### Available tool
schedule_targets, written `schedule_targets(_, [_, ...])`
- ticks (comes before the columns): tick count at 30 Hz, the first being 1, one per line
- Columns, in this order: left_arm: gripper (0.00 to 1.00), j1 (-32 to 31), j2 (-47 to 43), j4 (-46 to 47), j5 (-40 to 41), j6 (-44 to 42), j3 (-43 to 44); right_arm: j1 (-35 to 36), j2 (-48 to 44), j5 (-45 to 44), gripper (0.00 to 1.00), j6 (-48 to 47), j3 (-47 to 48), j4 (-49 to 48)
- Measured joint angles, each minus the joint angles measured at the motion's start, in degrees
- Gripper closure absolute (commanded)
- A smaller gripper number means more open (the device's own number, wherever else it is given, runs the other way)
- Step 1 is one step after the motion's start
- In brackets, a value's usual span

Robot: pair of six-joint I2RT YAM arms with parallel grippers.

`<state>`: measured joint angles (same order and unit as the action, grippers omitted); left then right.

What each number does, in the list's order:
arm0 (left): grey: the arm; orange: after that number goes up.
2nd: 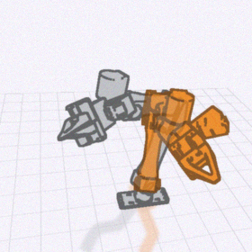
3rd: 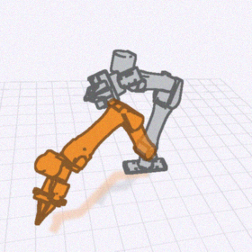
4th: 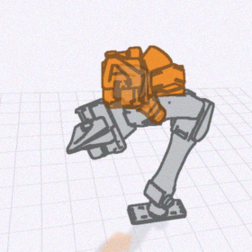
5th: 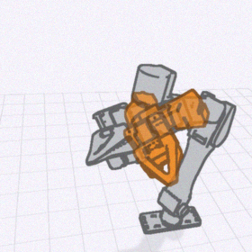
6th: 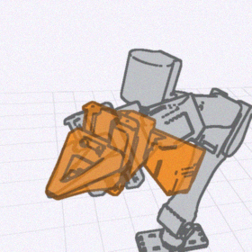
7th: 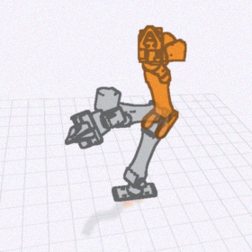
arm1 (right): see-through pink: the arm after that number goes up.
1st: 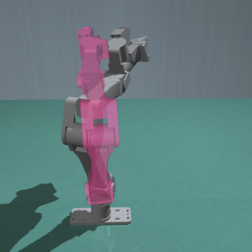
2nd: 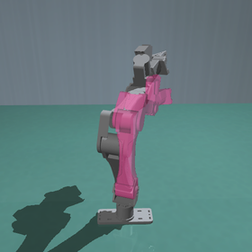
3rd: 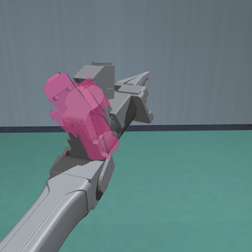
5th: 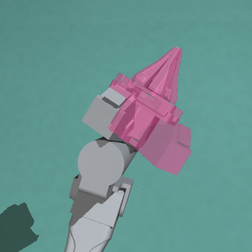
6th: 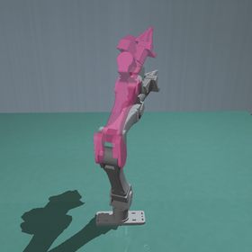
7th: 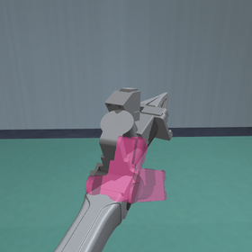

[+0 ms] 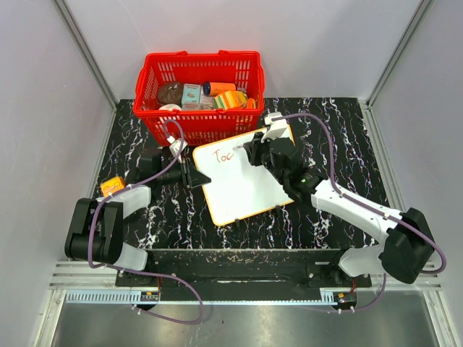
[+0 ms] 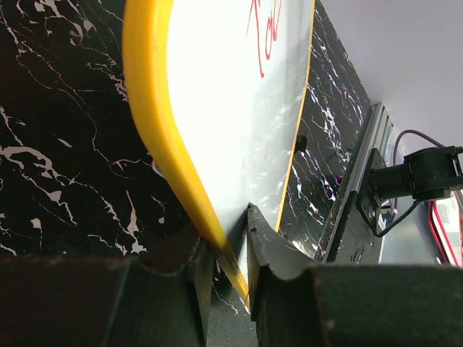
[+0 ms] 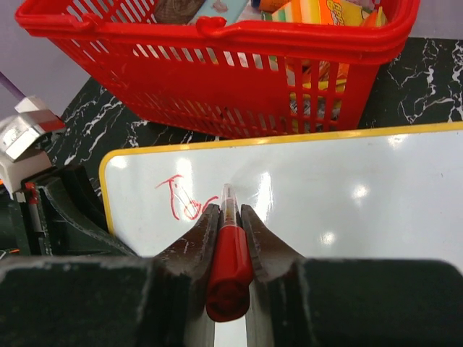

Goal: Write a sentence on the whiteboard

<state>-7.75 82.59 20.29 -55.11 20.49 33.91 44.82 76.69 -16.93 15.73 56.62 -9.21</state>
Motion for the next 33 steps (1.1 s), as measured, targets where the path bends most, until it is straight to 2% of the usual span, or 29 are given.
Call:
schedule_targets(14, [1.0,-0.02,0.0,0.07,0.0,0.0,0.0,-0.28,4.33,0.72,1.0,-0.5,4.98,-0.42])
schedule_targets(33, [1.0,-0.09,0.02,-0.15,0.09,0.0,0.0,-0.35,3.69,1.86,1.0,-0.09,3.19,-0.39])
